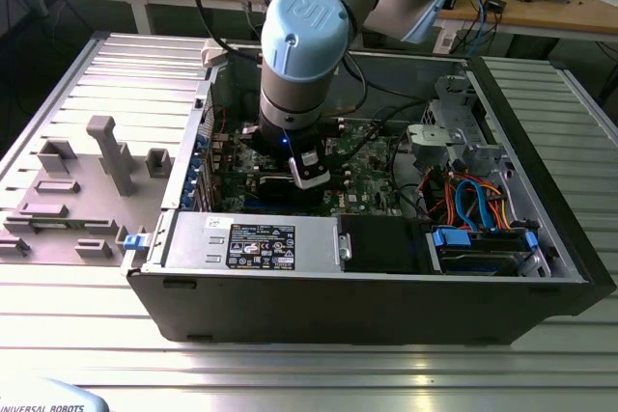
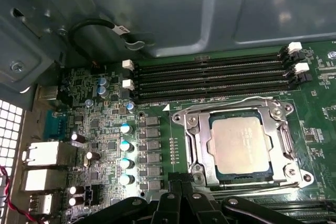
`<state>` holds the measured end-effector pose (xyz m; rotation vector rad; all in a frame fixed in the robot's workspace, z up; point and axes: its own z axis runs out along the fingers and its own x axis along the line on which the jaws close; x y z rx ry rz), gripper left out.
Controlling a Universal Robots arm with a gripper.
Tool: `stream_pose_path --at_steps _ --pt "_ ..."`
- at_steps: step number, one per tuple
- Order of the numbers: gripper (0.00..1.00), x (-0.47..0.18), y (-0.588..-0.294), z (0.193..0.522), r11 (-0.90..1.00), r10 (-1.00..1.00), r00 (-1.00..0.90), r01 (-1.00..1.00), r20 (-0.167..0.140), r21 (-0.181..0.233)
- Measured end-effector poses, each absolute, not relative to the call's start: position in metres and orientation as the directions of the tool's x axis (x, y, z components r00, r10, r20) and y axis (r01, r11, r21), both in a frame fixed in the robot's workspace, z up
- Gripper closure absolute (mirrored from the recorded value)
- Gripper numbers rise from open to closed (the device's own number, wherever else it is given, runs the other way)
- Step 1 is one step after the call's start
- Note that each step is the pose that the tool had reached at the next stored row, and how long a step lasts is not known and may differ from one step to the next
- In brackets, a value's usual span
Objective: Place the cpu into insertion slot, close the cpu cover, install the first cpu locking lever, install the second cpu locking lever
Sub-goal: 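Install the second cpu locking lever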
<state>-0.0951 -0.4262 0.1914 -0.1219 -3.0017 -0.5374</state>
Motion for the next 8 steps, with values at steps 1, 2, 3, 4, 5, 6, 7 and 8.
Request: stream_pose_path --at_steps 1,2,3,4,5,6,7,8 --pt "0.89 -0.0954 -0.4261 0.1916 0.935 0.063 -0.993 0.094 0.102 0.342" --pt "0.89 -0.0957 -0.4261 0.1919 0.935 0.063 -0.993 0.094 0.102 0.342" --pt "0.89 -0.0961 -0.4261 0.192 0.935 0.063 -0.993 0.094 0.102 0.343" --pt "0.89 -0.0965 -0.4262 0.1925 0.935 0.062 -0.993 0.094 0.102 0.343" --pt "0.89 -0.097 -0.4261 0.1933 0.934 0.062 -0.993 0.094 0.102 0.344" --pt "0.89 -0.0973 -0.4261 0.1939 0.934 0.062 -0.993 0.094 0.102 0.345" --pt "0.89 -0.0979 -0.4261 0.1945 0.933 0.062 -0.993 0.094 0.102 0.347" --pt "0.89 -0.0985 -0.4261 0.1947 0.933 0.062 -0.993 0.094 0.102 0.348"
